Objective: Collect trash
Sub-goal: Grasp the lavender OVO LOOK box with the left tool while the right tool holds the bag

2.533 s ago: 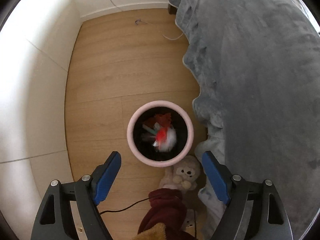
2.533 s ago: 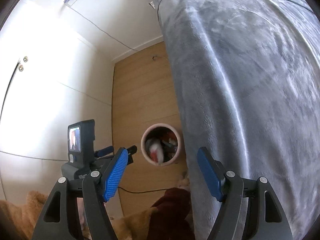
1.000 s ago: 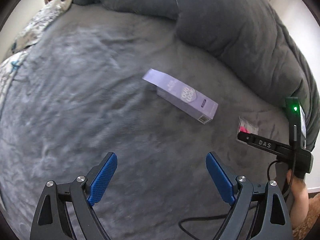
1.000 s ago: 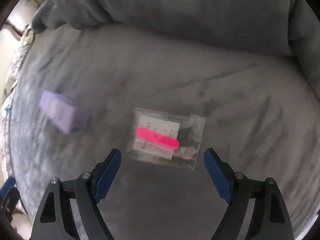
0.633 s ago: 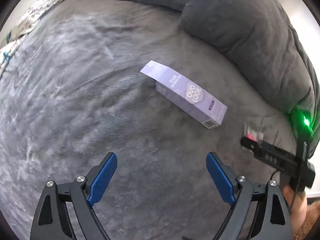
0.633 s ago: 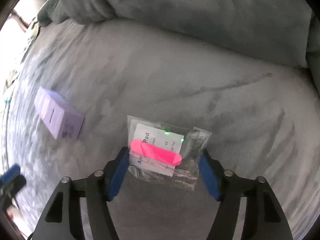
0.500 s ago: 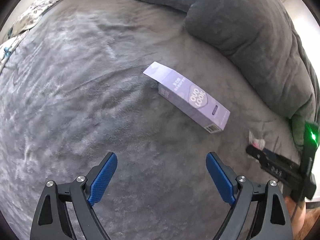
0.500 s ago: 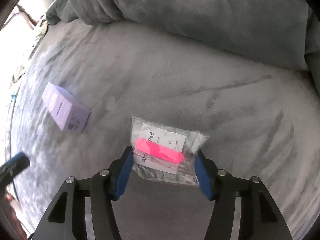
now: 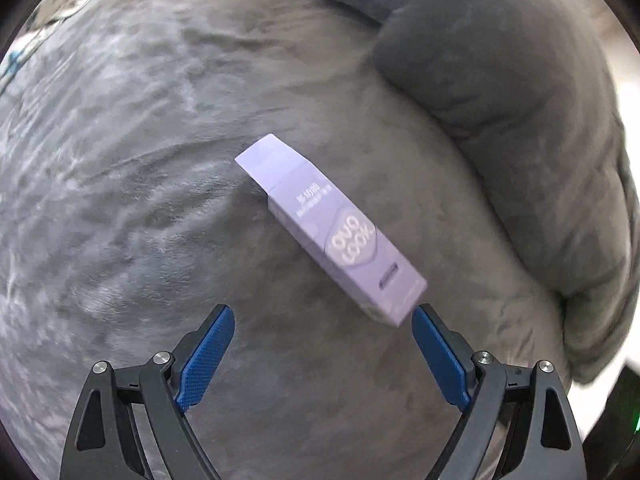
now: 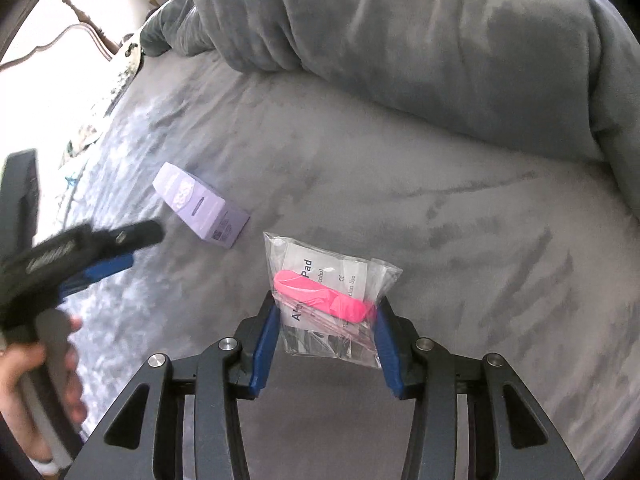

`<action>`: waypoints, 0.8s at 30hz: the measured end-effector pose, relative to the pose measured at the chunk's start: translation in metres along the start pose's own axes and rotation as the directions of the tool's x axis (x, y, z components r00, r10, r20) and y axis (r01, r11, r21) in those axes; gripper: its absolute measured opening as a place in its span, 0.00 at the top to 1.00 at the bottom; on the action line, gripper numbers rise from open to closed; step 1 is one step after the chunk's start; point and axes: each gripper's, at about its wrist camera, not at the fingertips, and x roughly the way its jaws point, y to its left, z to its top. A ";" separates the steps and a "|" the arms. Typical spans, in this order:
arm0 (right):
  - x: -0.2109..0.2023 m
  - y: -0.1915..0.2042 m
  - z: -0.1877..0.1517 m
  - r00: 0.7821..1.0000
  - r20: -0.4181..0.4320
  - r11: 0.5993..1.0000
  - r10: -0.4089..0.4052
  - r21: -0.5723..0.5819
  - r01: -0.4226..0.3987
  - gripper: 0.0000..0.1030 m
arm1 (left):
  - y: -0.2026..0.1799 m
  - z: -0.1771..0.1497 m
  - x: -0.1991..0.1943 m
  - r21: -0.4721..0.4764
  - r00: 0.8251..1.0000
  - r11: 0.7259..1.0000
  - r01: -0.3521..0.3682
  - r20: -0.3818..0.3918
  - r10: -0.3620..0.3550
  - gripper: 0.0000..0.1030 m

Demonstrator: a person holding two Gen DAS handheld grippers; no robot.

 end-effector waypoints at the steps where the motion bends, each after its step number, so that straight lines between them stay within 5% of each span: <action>1: 0.001 0.000 -0.001 1.000 -0.002 1.000 0.006 0.000 -0.006 0.57 | -0.001 0.004 0.006 -0.035 1.000 0.999 -0.014 -0.011 0.014 0.12; 7: 0.002 -0.003 -0.005 0.999 -0.010 0.999 0.037 0.013 -0.036 0.57 | -0.005 0.017 0.030 -0.190 0.995 0.977 -0.094 -0.055 0.085 0.12; 11: 0.001 -0.009 -0.007 0.999 -0.019 0.998 0.047 0.030 -0.047 0.57 | -0.014 0.031 0.044 -0.229 0.996 0.970 -0.078 -0.064 0.064 0.12; 13: -0.001 -0.011 -0.008 0.998 -0.024 0.998 0.054 0.031 -0.053 0.57 | -0.018 0.039 0.055 -0.245 0.994 0.965 -0.090 -0.085 0.071 0.04; 16: -0.002 -0.014 -0.011 0.998 -0.033 0.998 0.062 0.029 -0.061 0.57 | -0.024 0.040 0.079 -0.239 0.984 0.964 -0.113 -0.158 0.076 0.03; 18: -0.002 -0.013 -0.011 0.997 -0.034 0.997 0.070 0.027 -0.069 0.57 | -0.034 0.039 0.087 -0.155 0.977 0.975 -0.161 -0.166 0.135 0.05; 20: -0.002 -0.012 -0.011 0.997 -0.036 0.997 0.071 0.021 -0.071 0.57 | -0.042 0.036 0.087 -0.101 0.975 0.976 -0.193 -0.133 0.179 0.14; 22: -0.001 -0.011 -0.009 0.996 -0.040 0.997 0.075 0.017 -0.074 0.57 | -0.043 0.037 0.080 -0.093 0.978 0.976 -0.198 -0.090 0.190 0.54; 24: 0.000 -0.010 -0.009 0.996 -0.041 0.997 0.077 0.014 -0.077 0.57 | -0.043 0.041 0.074 -0.090 0.985 0.983 -0.160 -0.073 0.154 0.61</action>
